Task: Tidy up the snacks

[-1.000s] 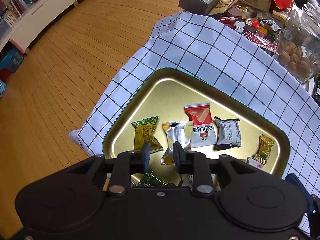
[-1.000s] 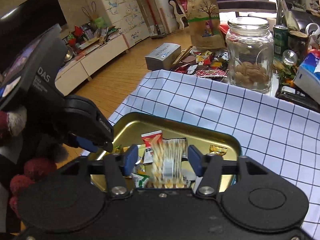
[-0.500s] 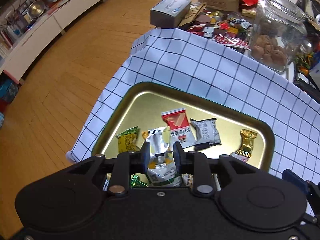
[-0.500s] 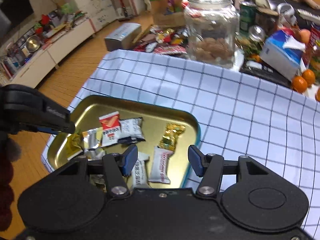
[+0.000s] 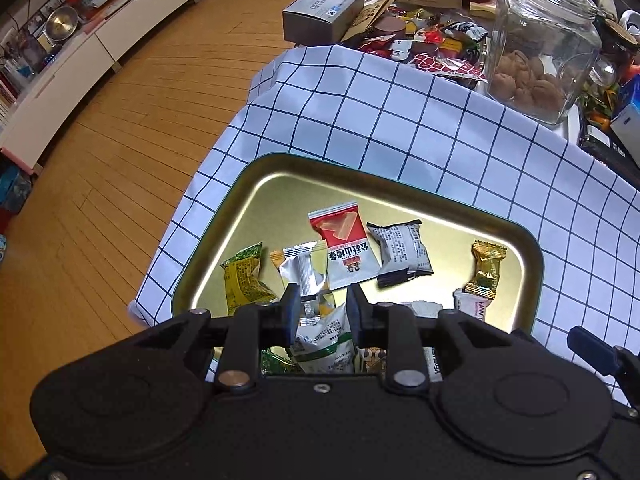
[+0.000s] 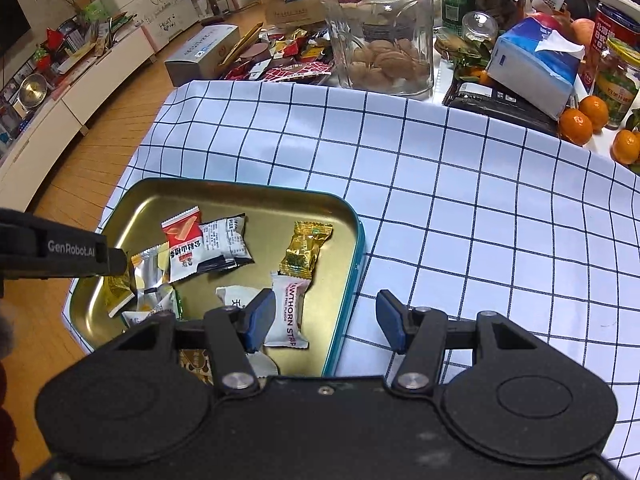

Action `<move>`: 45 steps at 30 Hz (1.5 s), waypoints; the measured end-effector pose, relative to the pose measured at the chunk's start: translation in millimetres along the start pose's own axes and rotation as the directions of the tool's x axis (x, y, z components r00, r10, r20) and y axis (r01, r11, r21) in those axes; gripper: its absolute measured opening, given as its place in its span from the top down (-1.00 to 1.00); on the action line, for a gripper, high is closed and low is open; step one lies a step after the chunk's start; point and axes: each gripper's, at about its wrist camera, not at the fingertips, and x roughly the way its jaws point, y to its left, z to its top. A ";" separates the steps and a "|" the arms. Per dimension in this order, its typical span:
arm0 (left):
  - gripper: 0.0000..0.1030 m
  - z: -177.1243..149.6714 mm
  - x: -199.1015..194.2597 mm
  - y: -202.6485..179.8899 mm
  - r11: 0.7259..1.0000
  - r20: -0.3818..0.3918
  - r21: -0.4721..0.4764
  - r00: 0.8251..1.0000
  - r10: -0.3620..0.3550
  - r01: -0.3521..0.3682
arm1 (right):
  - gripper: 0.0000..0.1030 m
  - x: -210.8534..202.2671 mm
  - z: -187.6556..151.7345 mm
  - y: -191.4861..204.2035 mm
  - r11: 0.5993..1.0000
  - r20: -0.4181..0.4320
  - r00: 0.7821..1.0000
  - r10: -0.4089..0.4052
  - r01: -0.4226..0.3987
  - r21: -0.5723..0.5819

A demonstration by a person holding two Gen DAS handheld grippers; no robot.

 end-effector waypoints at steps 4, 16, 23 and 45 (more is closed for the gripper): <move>0.29 0.4 0.1 0.0 1.000 -0.003 -0.001 1.000 -0.001 0.001 | -0.14 0.5 -0.2 0.4 1.000 -0.003 1.000 -0.004 0.004 -0.002; 0.29 -0.2 -1.3 -0.8 1.000 -0.001 0.008 1.000 -0.006 0.006 | -0.14 1.4 -0.6 1.3 1.000 -0.007 1.000 -0.005 0.005 -0.009; 0.29 -0.6 0.0 -0.8 1.000 -0.008 0.006 1.000 0.000 0.000 | -0.14 1.6 -0.7 0.8 1.000 -0.006 1.000 -0.003 0.003 -0.008; 0.29 -0.6 1.2 -0.5 1.000 -0.016 0.007 1.000 -0.003 0.003 | -0.14 3.4 -1.9 0.6 1.000 -0.012 1.000 0.000 0.000 -0.005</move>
